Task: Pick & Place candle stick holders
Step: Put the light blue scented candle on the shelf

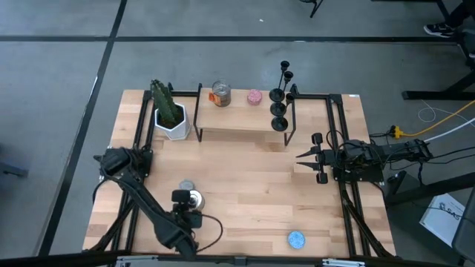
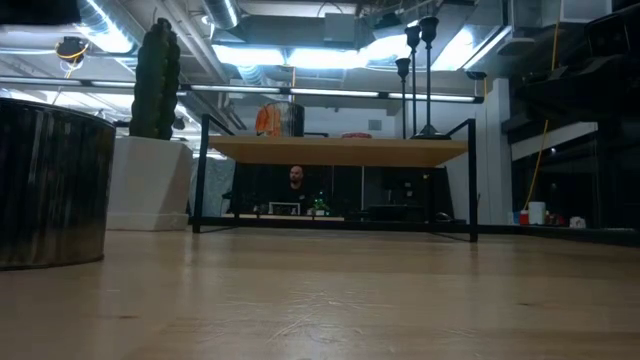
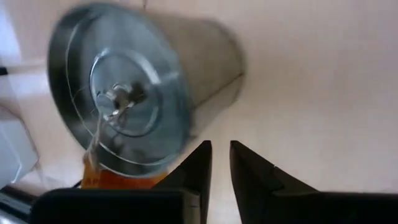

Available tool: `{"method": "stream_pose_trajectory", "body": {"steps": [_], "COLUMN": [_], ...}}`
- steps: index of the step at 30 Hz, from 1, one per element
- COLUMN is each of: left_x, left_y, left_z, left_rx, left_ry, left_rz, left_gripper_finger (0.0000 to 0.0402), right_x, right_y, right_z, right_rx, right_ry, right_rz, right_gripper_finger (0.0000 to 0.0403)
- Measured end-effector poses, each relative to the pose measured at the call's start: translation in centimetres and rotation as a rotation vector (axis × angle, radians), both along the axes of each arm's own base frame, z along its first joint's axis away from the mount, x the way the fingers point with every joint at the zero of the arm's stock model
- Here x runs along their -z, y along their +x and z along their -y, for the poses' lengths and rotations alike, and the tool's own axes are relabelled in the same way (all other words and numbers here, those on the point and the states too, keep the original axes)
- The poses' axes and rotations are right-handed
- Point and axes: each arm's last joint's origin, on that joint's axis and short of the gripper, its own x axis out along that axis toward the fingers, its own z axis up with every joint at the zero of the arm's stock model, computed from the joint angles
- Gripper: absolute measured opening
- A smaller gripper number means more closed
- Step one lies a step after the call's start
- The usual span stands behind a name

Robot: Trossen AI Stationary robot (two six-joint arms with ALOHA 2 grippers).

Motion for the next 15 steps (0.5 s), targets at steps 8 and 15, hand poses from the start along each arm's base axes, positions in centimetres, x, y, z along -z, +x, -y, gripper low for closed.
{"method": "stream_pose_trajectory", "body": {"steps": [8, 15], "left_x": [2.4, 2.6], "left_y": [-0.7, 1.4], "left_z": [-1.6, -1.5], "left_rx": [0.017, 0.026], "left_ry": [0.062, 0.009], "left_rz": [0.026, 0.187], "left_gripper_finger": [0.0012, 0.0003], "right_x": [0.0, 0.0], "right_y": [0.0, 0.0], "right_z": [0.0, 0.0], "right_rx": [0.000, 0.000], "right_ry": [0.000, 0.000], "right_rz": [0.000, 0.000], "right_gripper_finger": [0.0100, 0.0100]}}
